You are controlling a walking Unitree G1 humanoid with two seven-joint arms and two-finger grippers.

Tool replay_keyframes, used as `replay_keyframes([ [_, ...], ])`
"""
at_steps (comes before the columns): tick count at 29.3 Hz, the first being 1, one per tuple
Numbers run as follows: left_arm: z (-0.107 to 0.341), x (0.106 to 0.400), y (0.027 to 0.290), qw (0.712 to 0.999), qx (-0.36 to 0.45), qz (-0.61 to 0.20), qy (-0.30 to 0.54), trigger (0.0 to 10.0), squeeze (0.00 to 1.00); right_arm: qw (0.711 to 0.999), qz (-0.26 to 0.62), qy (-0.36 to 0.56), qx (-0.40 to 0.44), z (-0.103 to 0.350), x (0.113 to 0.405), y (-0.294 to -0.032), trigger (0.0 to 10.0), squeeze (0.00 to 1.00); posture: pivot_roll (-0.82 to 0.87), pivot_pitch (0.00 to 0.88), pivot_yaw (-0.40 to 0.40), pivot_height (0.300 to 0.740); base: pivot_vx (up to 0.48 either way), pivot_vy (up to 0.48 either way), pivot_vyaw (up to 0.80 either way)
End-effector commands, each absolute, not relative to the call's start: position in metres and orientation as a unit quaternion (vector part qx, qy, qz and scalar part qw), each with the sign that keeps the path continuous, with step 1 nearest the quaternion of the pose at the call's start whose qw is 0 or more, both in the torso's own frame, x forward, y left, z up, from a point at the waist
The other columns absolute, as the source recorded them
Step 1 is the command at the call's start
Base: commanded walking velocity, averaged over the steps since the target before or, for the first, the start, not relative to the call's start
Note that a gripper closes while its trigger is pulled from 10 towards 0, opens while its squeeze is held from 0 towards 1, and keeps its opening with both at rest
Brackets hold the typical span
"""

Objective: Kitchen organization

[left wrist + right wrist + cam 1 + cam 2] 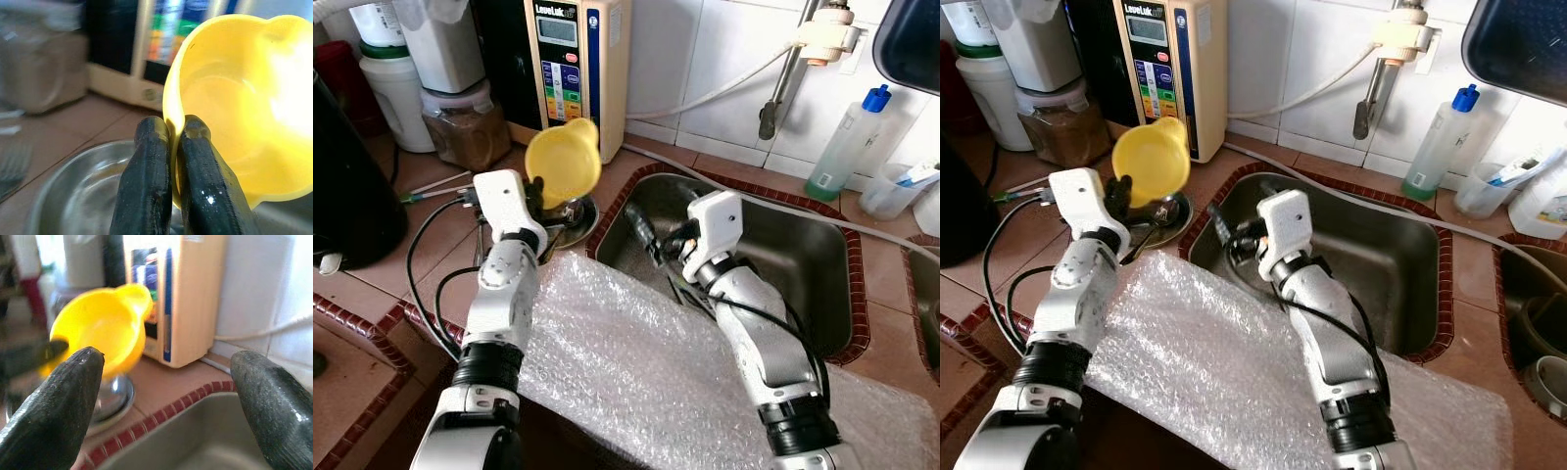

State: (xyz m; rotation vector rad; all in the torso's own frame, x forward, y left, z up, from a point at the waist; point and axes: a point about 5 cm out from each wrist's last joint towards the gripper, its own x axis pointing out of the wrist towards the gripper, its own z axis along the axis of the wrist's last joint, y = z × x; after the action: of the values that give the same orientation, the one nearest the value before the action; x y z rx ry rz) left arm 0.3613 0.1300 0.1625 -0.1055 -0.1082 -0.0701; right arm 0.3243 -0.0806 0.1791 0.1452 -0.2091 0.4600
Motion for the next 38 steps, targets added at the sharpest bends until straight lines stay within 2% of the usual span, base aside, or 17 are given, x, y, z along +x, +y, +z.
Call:
replay_keyframes([
  [1, 0.167, 0.358, 0.119, 0.995, -0.033, -0.062, -0.072, 0.0, 0.00, 0.966, 0.221, -0.093, 0.100, 0.182, 0.329, -0.083, 10.0, 0.00, 0.13, 0.000, -0.021, 0.740, 0.000, 0.000, 0.00],
  [5, 0.164, 0.354, 0.110, 0.994, -0.030, -0.078, -0.072, 0.0, 0.00, 0.957, 0.249, -0.081, 0.121, 0.184, 0.331, -0.077, 10.0, 0.00, 0.13, 0.000, -0.023, 0.740, 0.000, 0.000, 0.00],
  [9, 0.168, 0.352, 0.104, 0.991, -0.036, -0.098, -0.083, 0.0, 0.00, 0.959, 0.252, -0.074, 0.108, 0.182, 0.332, -0.076, 10.0, 0.00, 0.13, 0.000, -0.023, 0.740, 0.000, 0.000, 0.00],
  [13, 0.173, 0.347, 0.091, 0.984, -0.050, -0.139, -0.097, 0.0, 0.00, 0.974, 0.211, -0.039, 0.071, 0.170, 0.340, -0.078, 10.0, 0.00, 0.14, 0.000, -0.022, 0.740, 0.000, 0.000, 0.00],
  [20, 0.169, 0.342, 0.082, 0.980, -0.052, -0.170, -0.092, 0.0, 0.00, 0.981, 0.180, -0.033, 0.060, 0.167, 0.348, -0.085, 10.0, 0.00, 0.14, 0.000, -0.017, 0.740, 0.000, 0.000, 0.00],
  [21, 0.169, 0.341, 0.082, 0.979, -0.051, -0.174, -0.090, 0.0, 0.00, 0.983, 0.169, -0.036, 0.059, 0.169, 0.350, -0.088, 1.4, 0.00, 0.14, 0.000, -0.018, 0.740, 0.000, 0.000, 0.00],
  [22, 0.169, 0.341, 0.082, 0.979, -0.051, -0.174, -0.090, 0.0, 0.00, 0.983, 0.169, -0.036, 0.059, 0.169, 0.350, -0.088, 1.4, 0.00, 0.14, 0.000, -0.018, 0.740, 0.000, 0.000, 0.00],
  [23, 0.167, 0.340, 0.082, 0.979, -0.050, -0.179, -0.088, 0.0, 0.00, 0.984, 0.158, -0.043, 0.064, 0.172, 0.353, -0.090, 0.0, 0.00, 0.14, 0.000, -0.018, 0.740, 0.000, 0.000, 0.00],
  [34, 0.169, 0.334, 0.071, 0.968, -0.044, -0.229, -0.094, 0.0, 0.00, 0.985, 0.145, -0.039, 0.085, 0.175, 0.364, -0.093, 0.0, 0.00, 0.14, 0.000, -0.021, 0.740, 0.000, 0.000, 0.00],
  [35, 0.168, 0.334, 0.072, 0.969, -0.046, -0.225, -0.093, 0.0, 0.00, 0.983, 0.151, -0.041, 0.096, 0.177, 0.365, -0.092, 0.8, 0.00, 0.14, 0.000, -0.021, 0.740, 0.000, 0.000, 0.00],
  [36, 0.168, 0.334, 0.072, 0.969, -0.047, -0.223, -0.092, 0.0, 0.00, 0.981, 0.157, -0.047, 0.104, 0.179, 0.364, -0.091, 7.6, 0.00, 0.14, 0.000, -0.021, 0.740, 0.000, 0.000, 0.00],
  [37, 0.168, 0.334, 0.072, 0.969, -0.048, -0.223, -0.091, 0.0, 0.00, 0.980, 0.158, -0.047, 0.108, 0.180, 0.365, -0.092, 10.0, 0.00, 0.14, 0.000, -0.021, 0.740, 0.000, 0.000, 0.00],
  [38, 0.168, 0.335, 0.072, 0.969, -0.048, -0.224, -0.090, 0.0, 0.00, 0.980, 0.158, -0.046, 0.114, 0.180, 0.365, -0.092, 10.0, 0.00, 0.14, 0.000, -0.022, 0.740, 0.000, 0.000, 0.00],
])
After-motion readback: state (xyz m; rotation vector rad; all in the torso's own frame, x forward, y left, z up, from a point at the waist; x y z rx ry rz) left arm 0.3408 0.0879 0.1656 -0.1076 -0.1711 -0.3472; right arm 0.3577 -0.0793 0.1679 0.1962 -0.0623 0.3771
